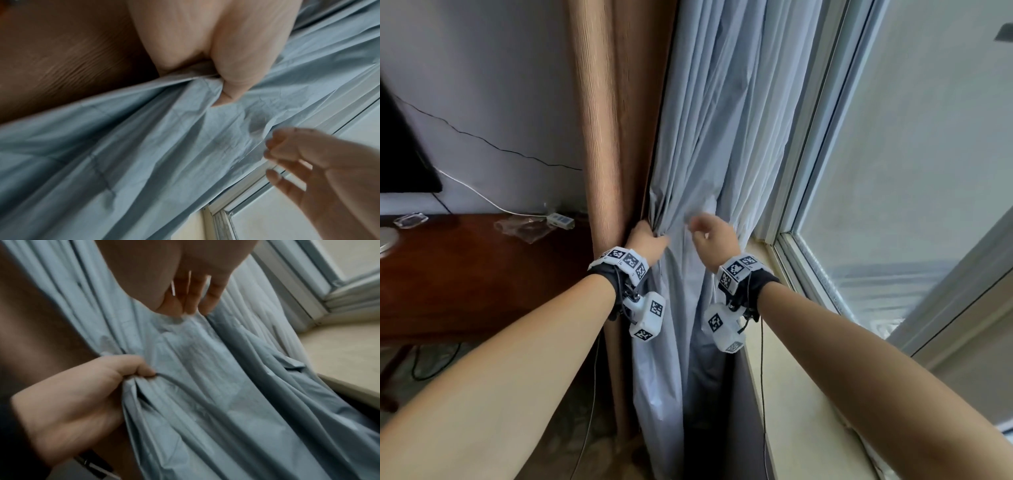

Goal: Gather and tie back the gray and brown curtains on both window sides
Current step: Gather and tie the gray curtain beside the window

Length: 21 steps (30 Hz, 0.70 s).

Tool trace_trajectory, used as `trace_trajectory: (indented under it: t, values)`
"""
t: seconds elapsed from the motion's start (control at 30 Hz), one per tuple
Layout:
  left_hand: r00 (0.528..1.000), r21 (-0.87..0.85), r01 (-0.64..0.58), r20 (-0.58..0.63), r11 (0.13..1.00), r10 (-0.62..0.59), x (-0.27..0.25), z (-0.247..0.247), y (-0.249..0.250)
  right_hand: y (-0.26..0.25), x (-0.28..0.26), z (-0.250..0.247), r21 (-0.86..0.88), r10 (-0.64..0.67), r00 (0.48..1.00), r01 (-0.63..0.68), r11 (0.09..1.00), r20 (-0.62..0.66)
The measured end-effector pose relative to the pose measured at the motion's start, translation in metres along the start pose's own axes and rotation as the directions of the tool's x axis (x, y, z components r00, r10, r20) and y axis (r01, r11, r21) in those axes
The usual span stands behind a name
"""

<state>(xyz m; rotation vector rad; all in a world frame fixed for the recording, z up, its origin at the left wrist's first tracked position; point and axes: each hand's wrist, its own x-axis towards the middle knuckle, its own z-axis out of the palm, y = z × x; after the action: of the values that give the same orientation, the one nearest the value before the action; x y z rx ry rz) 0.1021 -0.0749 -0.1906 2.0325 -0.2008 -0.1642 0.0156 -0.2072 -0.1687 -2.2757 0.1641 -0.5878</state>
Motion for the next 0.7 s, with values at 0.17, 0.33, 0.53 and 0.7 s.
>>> trace_trajectory:
  t: [0.17,0.33,0.53,0.7]
  values:
    - [0.999,0.01,0.002,-0.033,1.0,-0.001,-0.006,-0.007,0.005,0.031,0.013,-0.004,0.147,0.351,0.936,-0.344,0.927,-0.022]
    - [0.999,0.016,-0.012,-0.035,1.0,0.012,-0.008,-0.013,0.003,0.027,0.027,0.009,0.13,0.294,0.953,-0.301,0.945,0.069]
    - [0.995,0.034,-0.092,-0.04,0.995,0.094,-0.005,-0.012,0.004,-0.001,0.009,0.011,-0.153,-0.039,0.999,0.042,0.987,0.025]
    - [0.952,0.076,-0.183,0.263,0.98,0.157,0.0,0.005,0.001,-0.017,0.003,0.01,-0.207,-0.124,0.985,0.146,0.967,0.116]
